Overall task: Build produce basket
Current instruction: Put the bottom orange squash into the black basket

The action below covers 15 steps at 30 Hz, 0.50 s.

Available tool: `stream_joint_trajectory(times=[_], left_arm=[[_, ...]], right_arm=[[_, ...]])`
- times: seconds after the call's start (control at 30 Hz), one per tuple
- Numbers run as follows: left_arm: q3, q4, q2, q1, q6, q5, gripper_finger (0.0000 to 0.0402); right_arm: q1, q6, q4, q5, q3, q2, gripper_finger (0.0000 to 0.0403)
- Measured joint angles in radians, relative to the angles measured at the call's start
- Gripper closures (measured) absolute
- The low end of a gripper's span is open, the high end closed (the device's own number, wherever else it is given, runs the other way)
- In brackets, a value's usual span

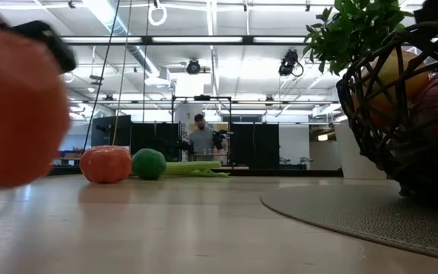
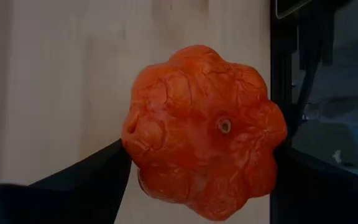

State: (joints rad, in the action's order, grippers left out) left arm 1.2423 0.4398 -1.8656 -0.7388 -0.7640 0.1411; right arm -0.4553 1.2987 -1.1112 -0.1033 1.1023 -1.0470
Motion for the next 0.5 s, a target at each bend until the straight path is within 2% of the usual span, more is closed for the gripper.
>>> stream_joint_trajectory(times=[0.3, 0.5], left_arm=[[0.130, 0.199, 0.001, 0.085, 0.267, 0.071, 0.0068], [0.209, 0.244, 0.001, 0.178, 0.457, 0.123, 0.0069]], right_arm=[[0.000, 0.007, -0.221, 0.204, 0.000, 0.004, 0.0045], [0.000, 0.007, -0.312, 0.231, 0.031, 0.027, 0.0045]])
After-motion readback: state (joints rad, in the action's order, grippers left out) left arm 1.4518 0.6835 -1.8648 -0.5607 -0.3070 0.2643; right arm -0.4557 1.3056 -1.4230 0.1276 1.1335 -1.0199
